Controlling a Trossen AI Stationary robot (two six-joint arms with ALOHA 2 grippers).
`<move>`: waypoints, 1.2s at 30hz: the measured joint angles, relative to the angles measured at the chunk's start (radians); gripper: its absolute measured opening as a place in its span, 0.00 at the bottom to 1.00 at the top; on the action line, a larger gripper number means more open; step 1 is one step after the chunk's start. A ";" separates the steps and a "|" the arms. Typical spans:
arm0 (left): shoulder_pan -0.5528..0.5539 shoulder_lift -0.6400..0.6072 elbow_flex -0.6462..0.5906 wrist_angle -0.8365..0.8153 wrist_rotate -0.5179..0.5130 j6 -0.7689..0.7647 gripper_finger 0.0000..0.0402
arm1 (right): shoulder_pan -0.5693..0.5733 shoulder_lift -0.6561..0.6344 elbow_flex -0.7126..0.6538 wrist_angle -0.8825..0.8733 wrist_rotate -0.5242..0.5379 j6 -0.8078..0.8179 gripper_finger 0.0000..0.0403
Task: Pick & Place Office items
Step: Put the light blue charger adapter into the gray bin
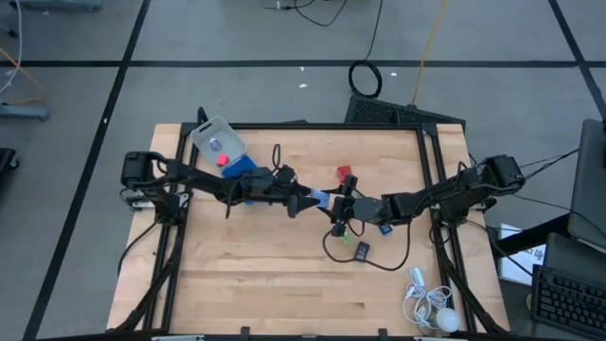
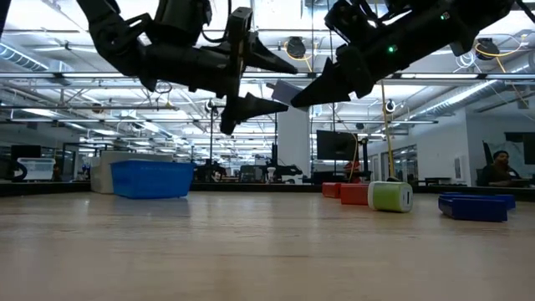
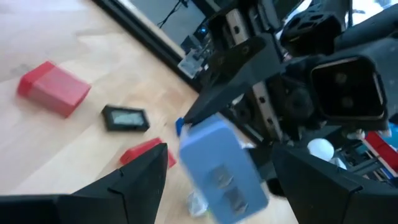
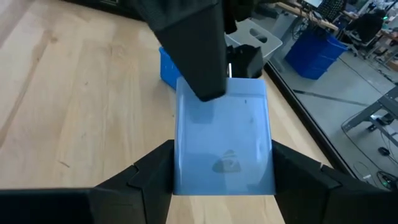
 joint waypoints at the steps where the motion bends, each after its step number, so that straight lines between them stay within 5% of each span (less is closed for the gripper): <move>1: 0.000 0.004 0.005 -0.003 0.000 0.000 0.73 | 0.000 0.000 0.000 -0.003 0.000 0.000 0.54; 13: 0.000 0.014 0.018 -0.004 -0.017 0.016 0.70 | 0.000 0.000 -0.001 -0.010 0.049 -0.008 0.54; 27: -0.005 0.014 0.017 -0.005 -0.082 0.008 0.41 | -0.001 0.000 -0.001 -0.010 0.052 -0.037 0.54; 36: -0.012 0.013 0.017 -0.008 -0.081 0.055 0.46 | 0.000 0.000 -0.002 -0.001 0.045 -0.026 0.54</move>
